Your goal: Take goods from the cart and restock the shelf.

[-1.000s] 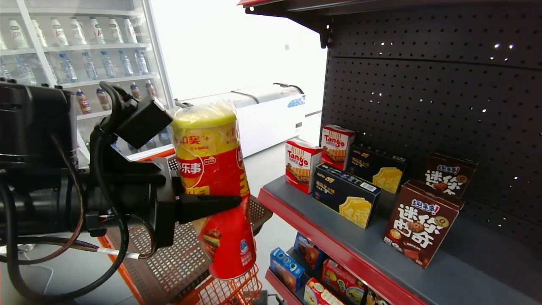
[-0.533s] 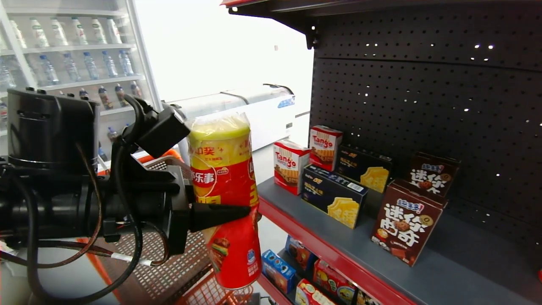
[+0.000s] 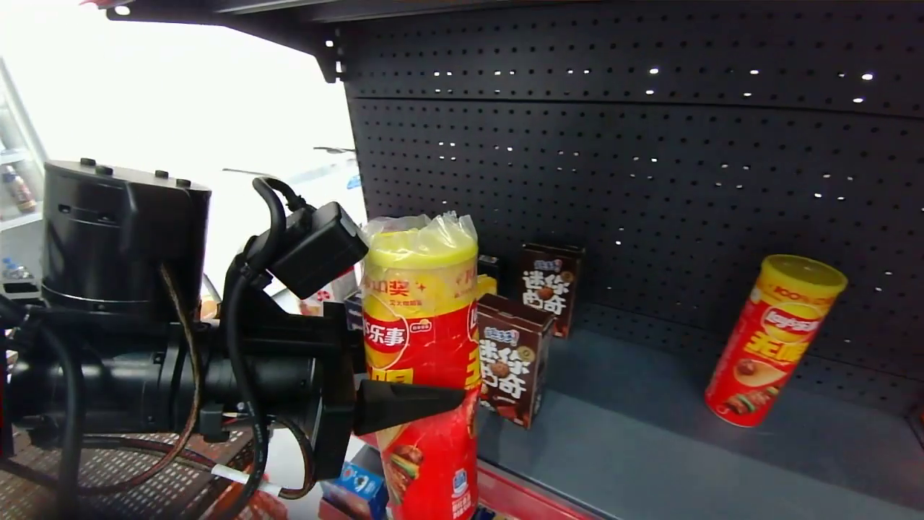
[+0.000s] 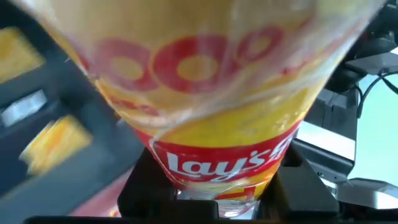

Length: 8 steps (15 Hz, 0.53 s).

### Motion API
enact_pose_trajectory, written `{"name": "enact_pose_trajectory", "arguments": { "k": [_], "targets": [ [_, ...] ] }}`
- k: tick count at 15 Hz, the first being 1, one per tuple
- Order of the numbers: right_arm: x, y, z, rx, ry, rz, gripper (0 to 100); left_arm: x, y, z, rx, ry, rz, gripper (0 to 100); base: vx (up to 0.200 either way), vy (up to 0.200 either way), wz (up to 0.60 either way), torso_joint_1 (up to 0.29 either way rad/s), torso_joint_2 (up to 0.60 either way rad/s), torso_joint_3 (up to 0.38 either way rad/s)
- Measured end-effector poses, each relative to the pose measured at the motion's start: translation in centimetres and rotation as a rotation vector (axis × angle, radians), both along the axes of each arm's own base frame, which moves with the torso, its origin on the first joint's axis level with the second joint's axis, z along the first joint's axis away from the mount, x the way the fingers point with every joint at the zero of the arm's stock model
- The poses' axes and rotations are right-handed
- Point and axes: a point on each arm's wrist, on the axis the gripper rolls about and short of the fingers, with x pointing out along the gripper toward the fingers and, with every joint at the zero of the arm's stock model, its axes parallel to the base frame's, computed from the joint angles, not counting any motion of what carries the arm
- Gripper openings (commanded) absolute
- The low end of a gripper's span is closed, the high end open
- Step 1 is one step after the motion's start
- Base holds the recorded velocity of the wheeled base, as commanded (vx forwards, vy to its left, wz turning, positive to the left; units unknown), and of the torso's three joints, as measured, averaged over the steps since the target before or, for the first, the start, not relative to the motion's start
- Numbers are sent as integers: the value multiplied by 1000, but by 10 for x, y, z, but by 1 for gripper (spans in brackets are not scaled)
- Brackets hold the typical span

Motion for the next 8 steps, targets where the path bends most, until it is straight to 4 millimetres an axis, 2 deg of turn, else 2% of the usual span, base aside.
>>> {"name": "enact_pose_trajectory", "arguments": {
  "k": [7, 8],
  "targets": [
    [0, 0, 0, 0, 0, 0, 100, 0, -1, 2, -3, -7, -4, 0, 0, 0, -600, -1, 4, 3],
    [0, 0, 0, 0, 0, 0, 100, -1, -1, 1, -3, -6, -4, 0, 0, 0, 0, 0, 0, 0]
  ]
}}
